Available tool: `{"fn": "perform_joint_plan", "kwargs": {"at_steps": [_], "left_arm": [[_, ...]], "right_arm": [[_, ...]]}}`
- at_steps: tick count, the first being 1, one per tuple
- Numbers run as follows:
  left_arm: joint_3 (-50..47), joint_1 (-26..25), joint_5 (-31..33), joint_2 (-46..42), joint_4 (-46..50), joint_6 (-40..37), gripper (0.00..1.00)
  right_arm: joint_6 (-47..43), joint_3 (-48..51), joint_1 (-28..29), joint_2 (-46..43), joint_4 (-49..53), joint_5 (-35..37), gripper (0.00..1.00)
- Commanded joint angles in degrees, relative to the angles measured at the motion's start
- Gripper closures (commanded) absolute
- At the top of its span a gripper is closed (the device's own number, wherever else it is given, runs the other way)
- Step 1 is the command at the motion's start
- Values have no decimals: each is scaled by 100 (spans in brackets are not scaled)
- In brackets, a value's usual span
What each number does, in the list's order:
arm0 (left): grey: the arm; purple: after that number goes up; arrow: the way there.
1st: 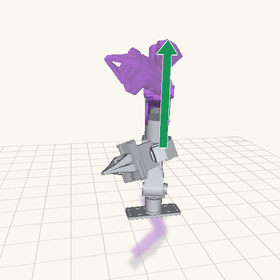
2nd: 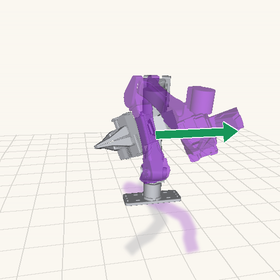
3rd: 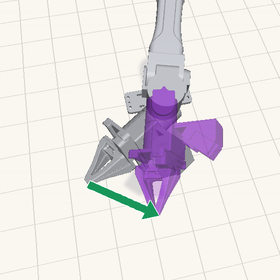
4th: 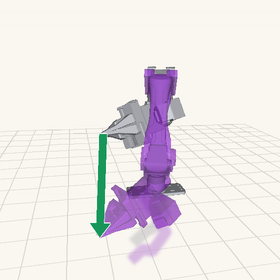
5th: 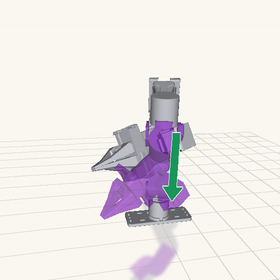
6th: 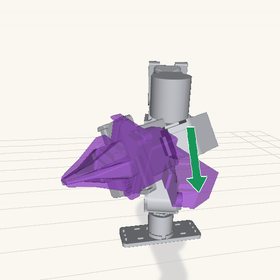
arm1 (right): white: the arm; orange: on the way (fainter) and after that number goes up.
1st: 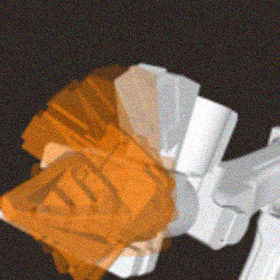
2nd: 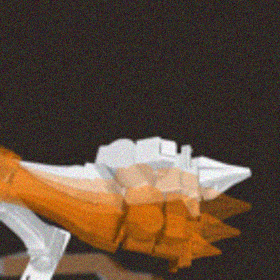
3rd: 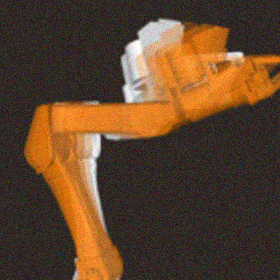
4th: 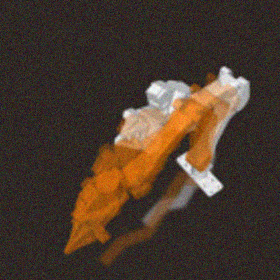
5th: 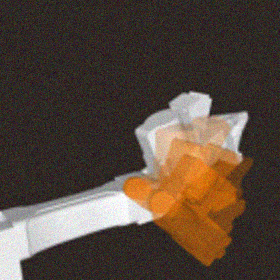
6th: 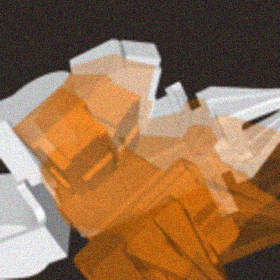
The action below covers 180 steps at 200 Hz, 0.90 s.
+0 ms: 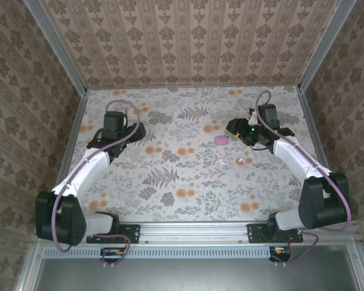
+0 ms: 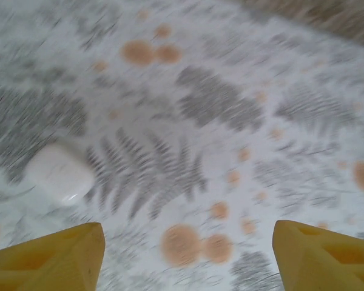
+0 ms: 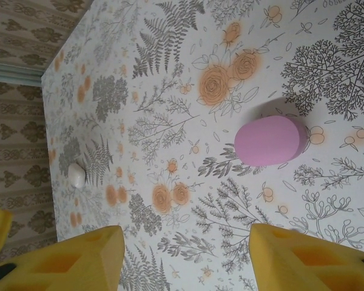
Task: Insert wireless bluetooth earbuds into charging case
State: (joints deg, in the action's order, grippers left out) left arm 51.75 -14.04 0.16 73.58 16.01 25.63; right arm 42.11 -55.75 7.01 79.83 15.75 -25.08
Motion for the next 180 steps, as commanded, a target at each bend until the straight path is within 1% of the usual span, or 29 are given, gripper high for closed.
{"fn": "perform_joint_plan", "kwargs": {"at_steps": [1, 23, 38, 72, 98, 121, 138, 161, 180], "left_arm": [[720, 337, -135, 365, 1166, -511, 24], [1347, 705, -178, 1031, 1819, -1270, 22], [1782, 844, -96, 1536, 2250, -1872, 21], [2596, 905, 64, 2491, 3118, -3156, 18], [2985, 931, -4, 2971, 3446, -3831, 13], [3291, 1011, 10, 3355, 3557, -4110, 9], [3548, 1081, -112, 3641, 3692, -4293, 7], [3878, 1163, -71, 4012, 3794, -4399, 7], [4071, 1240, -329, 4258, 3897, -4502, 8]], "right_arm": [[-110, -74, 46, -273, 324, -104, 41], [-63, -60, 56, -378, 334, -199, 40], [-56, -53, 64, -436, 365, -232, 39], [-71, -11, 64, -577, 459, -225, 39], [-34, 86, 73, -653, 446, -243, 39], [-5, 120, 73, -671, 460, -267, 38], [17, 121, 73, -683, 458, -278, 38], [34, 125, 73, -714, 460, -276, 38], [67, 114, 73, -709, 460, -269, 38]]}}
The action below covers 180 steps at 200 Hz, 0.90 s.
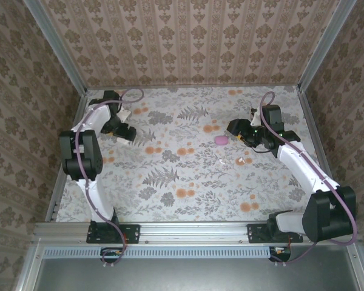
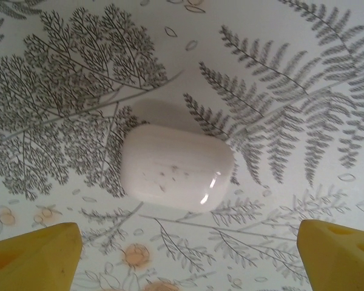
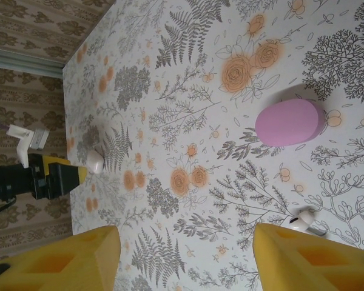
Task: Insert wireless bluetooth earbuds into charging case
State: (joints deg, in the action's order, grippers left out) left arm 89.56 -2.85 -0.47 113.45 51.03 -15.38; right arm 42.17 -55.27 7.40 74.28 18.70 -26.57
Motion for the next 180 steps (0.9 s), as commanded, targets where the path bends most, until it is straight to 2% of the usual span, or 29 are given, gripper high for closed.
{"fn": "perform_joint_plan", "kwargs": {"at_steps": [1, 21, 66, 116, 180], "left_arm": [[303, 120, -281, 282, 406, -412, 9], [564, 164, -487, 587, 679, -530, 11], [916, 193, -367, 1048, 865, -602, 16], [1206, 182, -174, 1288, 946, -625, 21], [1228, 98, -175, 1412, 1081, -673, 23]], "right_arm": [[62, 67, 34, -152, 167, -125, 38], [84, 68, 34, -146, 152, -121, 38], [168, 77, 34, -95, 96, -209, 38], [224, 112, 34, -74, 40, -261, 38], [250, 119, 34, -90, 24, -270, 38]]}}
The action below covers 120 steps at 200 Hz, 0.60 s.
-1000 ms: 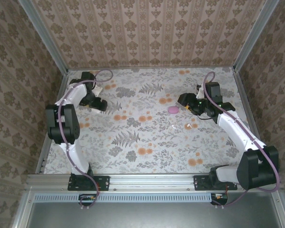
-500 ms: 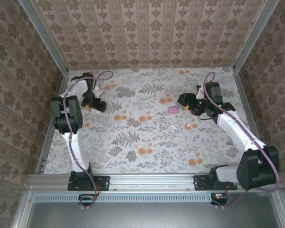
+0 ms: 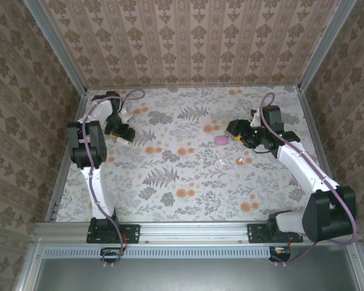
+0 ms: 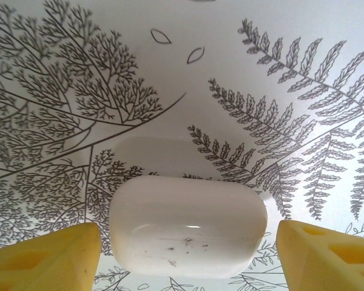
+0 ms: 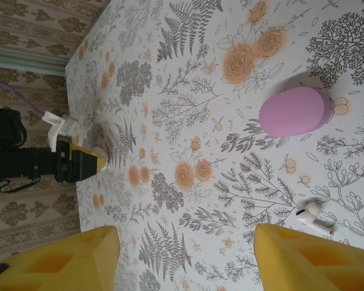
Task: Insert wireless bluetooth earbuds into charging case
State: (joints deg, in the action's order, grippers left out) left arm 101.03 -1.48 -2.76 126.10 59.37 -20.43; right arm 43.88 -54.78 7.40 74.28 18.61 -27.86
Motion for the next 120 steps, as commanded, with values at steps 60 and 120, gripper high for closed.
{"fn": "perform_joint_plan", "kwargs": {"at_steps": [60, 120], "left_arm": [[100, -103, 80, 272, 273, -171, 29], [-105, -282, 52, 2, 237, -30, 37]], "right_arm": [[94, 87, 25, -67, 8, -163, 38], [103, 83, 25, -20, -44, -195, 37]]}}
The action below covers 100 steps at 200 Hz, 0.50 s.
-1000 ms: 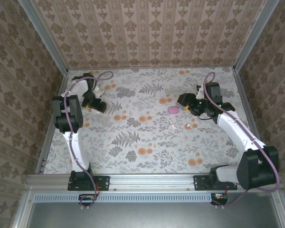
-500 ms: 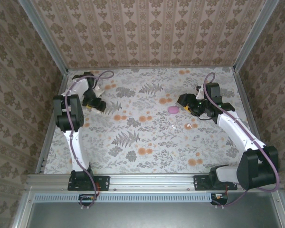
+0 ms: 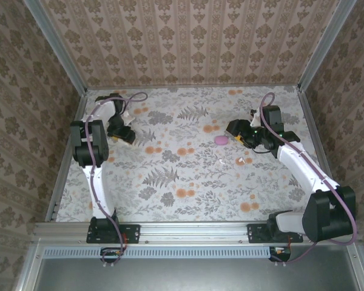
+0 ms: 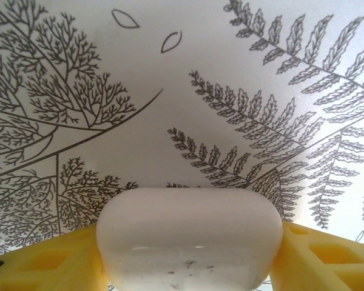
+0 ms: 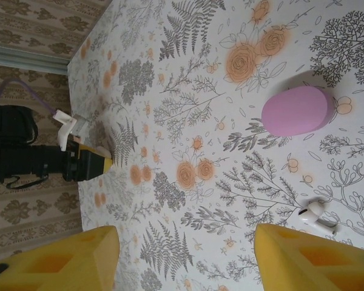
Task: Insert wireless bluetooth earbuds into charging case
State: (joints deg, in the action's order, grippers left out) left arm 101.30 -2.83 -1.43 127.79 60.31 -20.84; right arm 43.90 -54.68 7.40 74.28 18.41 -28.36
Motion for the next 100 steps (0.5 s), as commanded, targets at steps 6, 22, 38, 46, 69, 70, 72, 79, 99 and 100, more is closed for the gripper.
{"fn": "perform_joint_plan", "kwargs": {"at_steps": [6, 22, 38, 46, 69, 70, 72, 79, 99, 100], "left_arm": [[-226, -188, -108, -272, 58, 50, 37], [-487, -316, -203, -584, -181, 153, 39], [-690, -513, -250, -872, -286, 280, 39], [-808, -644, -318, -1052, -353, 356, 40], [-1357, -1155, -452, -1774, -874, 567, 44], [-1397, -1192, -453, -1796, -917, 570, 44], [-1471, -1252, -465, -1901, -1009, 583, 44], [-1736, -1433, -533, -2222, -1335, 638, 44], [-2489, -1902, -609, -3170, -2383, 955, 44], [-2526, -1930, -619, -3215, -2436, 975, 44]], "right_arm": [[101, 84, 25, -23, -34, -152, 37], [106, 102, 19, -24, -56, -161, 37], [110, 127, 8, -52, -72, -185, 38], [119, 151, 3, -63, -74, -191, 37], [154, 250, -28, -122, -108, -188, 38], [154, 253, -32, -128, -113, -188, 38], [147, 264, -31, -132, -117, -192, 38], [169, 298, -40, -146, -131, -215, 38], [214, 358, -52, -204, -208, -310, 37], [215, 360, -53, -208, -207, -319, 37]]}}
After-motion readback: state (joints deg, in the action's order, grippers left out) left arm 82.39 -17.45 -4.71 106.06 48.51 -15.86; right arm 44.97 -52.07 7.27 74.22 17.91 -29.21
